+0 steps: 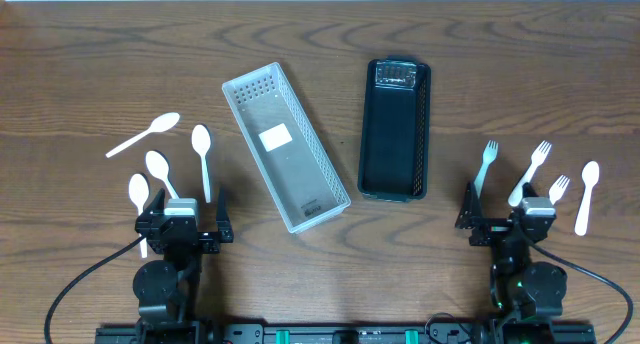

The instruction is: Pack container

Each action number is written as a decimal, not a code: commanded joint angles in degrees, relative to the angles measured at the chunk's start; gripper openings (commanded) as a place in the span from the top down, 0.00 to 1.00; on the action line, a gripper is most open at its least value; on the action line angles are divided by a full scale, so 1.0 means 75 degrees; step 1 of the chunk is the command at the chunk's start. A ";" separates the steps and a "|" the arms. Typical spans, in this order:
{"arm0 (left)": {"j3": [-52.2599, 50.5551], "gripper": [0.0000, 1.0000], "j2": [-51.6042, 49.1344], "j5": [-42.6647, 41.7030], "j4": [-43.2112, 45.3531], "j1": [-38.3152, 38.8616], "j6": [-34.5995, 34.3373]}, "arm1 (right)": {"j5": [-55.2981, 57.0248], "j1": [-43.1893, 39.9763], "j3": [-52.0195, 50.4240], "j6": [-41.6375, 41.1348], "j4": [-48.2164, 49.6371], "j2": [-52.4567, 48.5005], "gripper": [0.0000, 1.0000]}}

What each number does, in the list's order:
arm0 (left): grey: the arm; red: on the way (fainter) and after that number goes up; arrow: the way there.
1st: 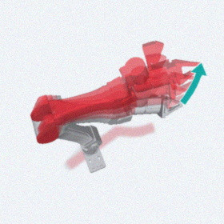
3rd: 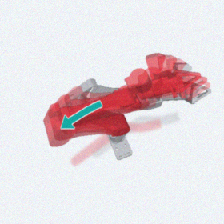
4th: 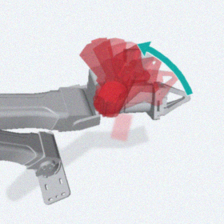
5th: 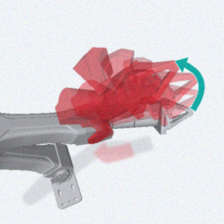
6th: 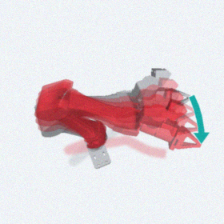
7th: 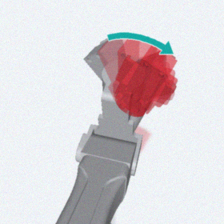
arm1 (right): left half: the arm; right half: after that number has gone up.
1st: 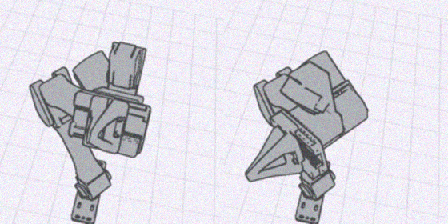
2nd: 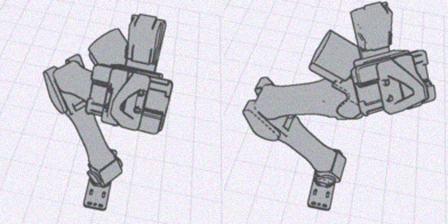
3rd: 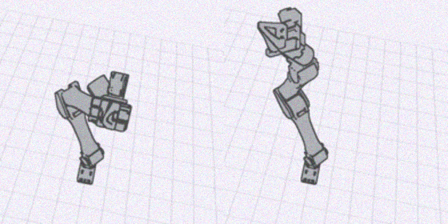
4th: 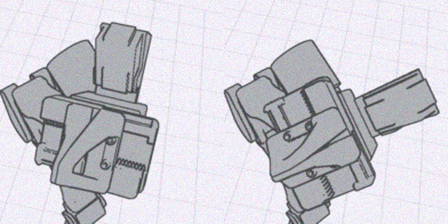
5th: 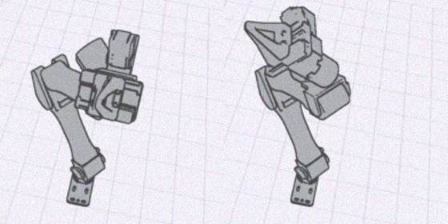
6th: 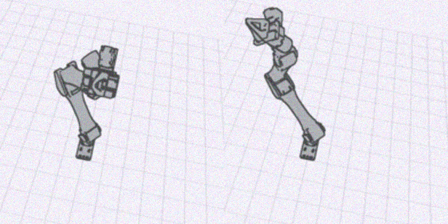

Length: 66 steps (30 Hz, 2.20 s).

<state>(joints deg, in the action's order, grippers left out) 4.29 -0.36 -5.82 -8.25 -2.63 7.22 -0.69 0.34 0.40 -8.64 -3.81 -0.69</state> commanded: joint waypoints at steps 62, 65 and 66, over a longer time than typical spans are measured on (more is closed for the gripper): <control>1.1252 0.94 -1.2622 -0.0874 -0.7061 -0.0023 -0.1658 | -0.1370 0.1714 1.0602 0.1137 -0.7152 -1.1503 0.99; 1.1252 0.94 -1.3228 -0.0871 -0.6761 -0.0026 -0.1620 | -0.1370 0.1944 1.0602 0.1139 -0.7160 -1.2001 0.99; 1.1252 0.94 -1.3426 -0.0871 -0.6627 -0.0026 -0.1556 | -0.1370 0.2037 1.0602 0.1139 -0.7166 -1.2158 0.99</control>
<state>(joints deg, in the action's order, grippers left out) 88.12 -97.95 -13.19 -59.00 -2.63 -4.32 -11.77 13.67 79.02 -1.80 -57.39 -89.56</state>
